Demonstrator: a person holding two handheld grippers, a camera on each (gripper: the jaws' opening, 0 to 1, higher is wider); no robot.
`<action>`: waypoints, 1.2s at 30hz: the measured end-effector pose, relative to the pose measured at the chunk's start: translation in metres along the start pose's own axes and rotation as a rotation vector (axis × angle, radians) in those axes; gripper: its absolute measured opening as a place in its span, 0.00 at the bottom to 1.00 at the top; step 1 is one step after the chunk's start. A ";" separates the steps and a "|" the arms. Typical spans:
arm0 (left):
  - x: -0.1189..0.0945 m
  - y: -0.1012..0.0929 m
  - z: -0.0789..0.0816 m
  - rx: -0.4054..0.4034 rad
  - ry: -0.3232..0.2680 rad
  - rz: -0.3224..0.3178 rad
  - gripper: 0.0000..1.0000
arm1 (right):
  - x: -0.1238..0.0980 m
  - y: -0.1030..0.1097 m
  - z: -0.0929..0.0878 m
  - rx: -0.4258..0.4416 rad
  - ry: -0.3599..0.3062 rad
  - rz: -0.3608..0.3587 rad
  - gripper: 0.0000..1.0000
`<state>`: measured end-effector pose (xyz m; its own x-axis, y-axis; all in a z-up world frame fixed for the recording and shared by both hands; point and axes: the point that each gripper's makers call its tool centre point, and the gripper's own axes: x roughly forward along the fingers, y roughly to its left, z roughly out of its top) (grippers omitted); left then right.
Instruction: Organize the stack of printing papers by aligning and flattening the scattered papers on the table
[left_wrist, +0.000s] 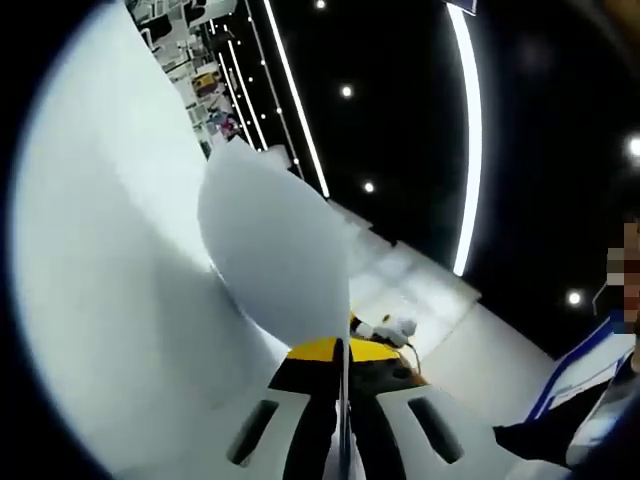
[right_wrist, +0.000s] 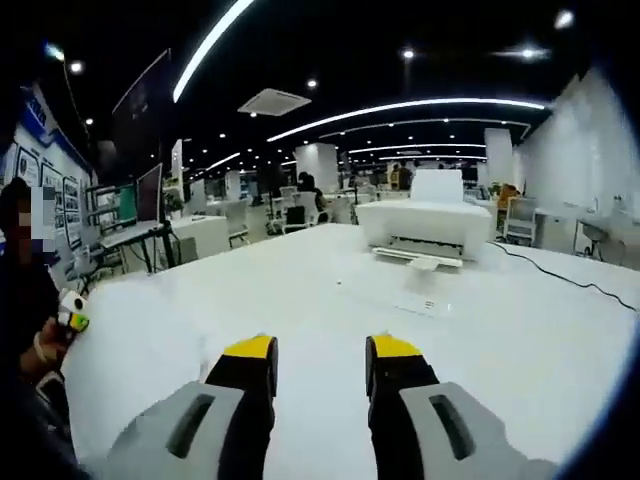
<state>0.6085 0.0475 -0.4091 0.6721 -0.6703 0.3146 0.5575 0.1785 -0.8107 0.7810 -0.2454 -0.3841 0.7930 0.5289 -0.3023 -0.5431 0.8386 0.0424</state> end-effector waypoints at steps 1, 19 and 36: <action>0.000 0.001 0.001 -0.002 -0.004 0.004 0.06 | 0.006 -0.011 -0.009 -0.021 0.031 -0.018 0.34; -0.001 0.001 0.000 -0.001 0.001 0.005 0.06 | 0.062 -0.081 -0.067 -0.041 0.230 -0.103 0.36; 0.000 0.002 0.000 -0.006 0.003 0.011 0.06 | 0.083 -0.084 -0.082 -0.001 0.256 -0.059 0.24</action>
<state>0.6097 0.0476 -0.4108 0.6765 -0.6708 0.3037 0.5469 0.1815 -0.8173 0.8695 -0.2827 -0.4904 0.7281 0.4286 -0.5349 -0.4979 0.8670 0.0169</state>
